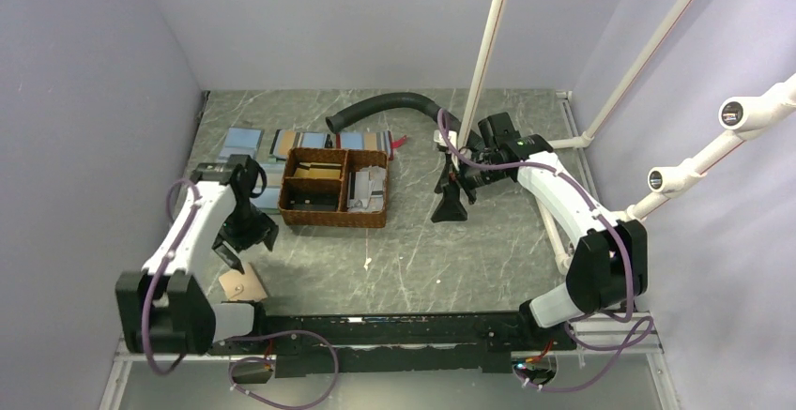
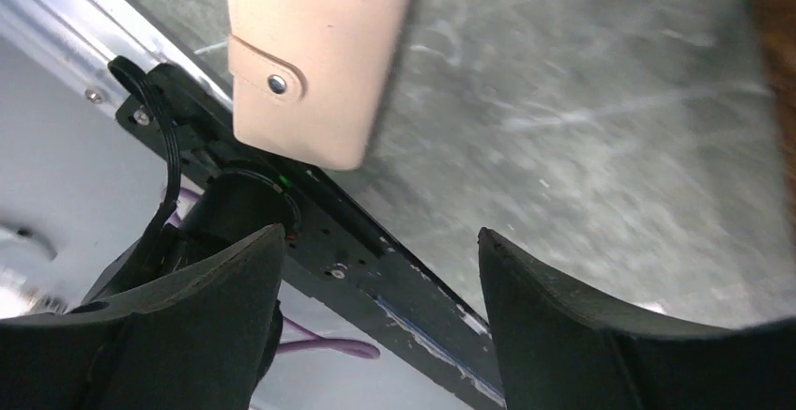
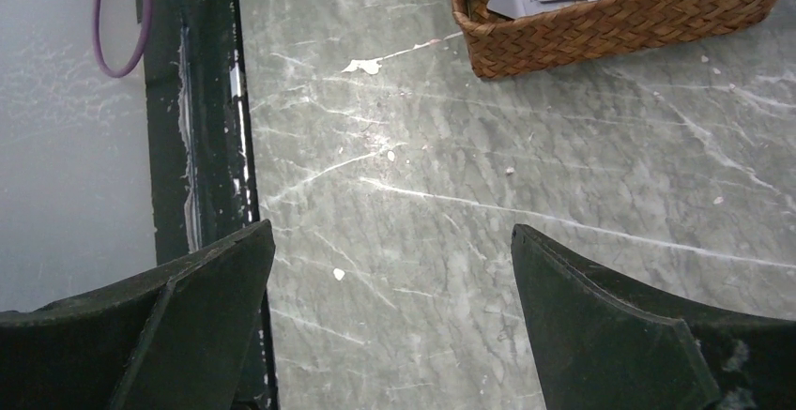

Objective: Take the credit cards out of the card holder
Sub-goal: Pick up the card holder from the corner of the board.

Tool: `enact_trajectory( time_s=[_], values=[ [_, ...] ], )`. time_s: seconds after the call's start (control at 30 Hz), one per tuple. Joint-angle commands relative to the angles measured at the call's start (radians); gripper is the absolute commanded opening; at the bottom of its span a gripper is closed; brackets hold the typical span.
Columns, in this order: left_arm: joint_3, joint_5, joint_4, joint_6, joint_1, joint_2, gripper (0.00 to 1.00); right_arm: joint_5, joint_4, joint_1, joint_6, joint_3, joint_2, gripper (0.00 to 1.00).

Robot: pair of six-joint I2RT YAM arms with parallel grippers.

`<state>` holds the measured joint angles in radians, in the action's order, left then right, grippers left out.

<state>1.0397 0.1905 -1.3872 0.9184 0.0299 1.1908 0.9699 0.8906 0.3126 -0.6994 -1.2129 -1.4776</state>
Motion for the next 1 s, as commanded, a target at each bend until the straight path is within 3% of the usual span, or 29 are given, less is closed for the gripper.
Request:
enact_trajectory(
  time_s=[0.0, 0.23, 0.33, 0.53, 0.63, 0.73, 0.87, 0.97],
  values=[
    [-0.105, 0.099, 0.027, 0.130, 0.002, 0.108, 0.80, 0.033, -0.074, -0.011, 0.016, -0.011, 0.012, 1.00],
    [-0.229, 0.232, 0.259, 0.124, 0.000, 0.155, 0.74, 0.039, -0.073, -0.040, 0.020, 0.007, 0.033, 1.00],
    [-0.282, 0.228, 0.360, 0.120, -0.007, 0.179, 0.74, 0.043, -0.075, -0.043, 0.024, 0.006, 0.038, 1.00],
    [-0.298, 0.269, 0.406, 0.148, -0.026, 0.260, 0.72, 0.046, -0.069, -0.044, 0.015, 0.022, 0.056, 1.00],
    [-0.301, 0.259, 0.395, 0.184, -0.052, 0.300, 0.65, 0.043, -0.064, -0.047, 0.011, 0.026, 0.063, 1.00],
    [-0.311, 0.239, 0.381, 0.221, -0.059, 0.319, 0.46, 0.037, -0.065, -0.051, 0.012, 0.024, 0.070, 1.00],
    [-0.303, 0.211, 0.393, 0.194, -0.059, 0.229, 0.12, 0.024, -0.064, -0.060, 0.010, 0.027, 0.076, 1.00],
    [-0.251, 0.155, 0.379, 0.152, -0.053, 0.141, 0.00, 0.015, -0.062, -0.067, 0.006, 0.031, 0.079, 1.00]
  ],
)
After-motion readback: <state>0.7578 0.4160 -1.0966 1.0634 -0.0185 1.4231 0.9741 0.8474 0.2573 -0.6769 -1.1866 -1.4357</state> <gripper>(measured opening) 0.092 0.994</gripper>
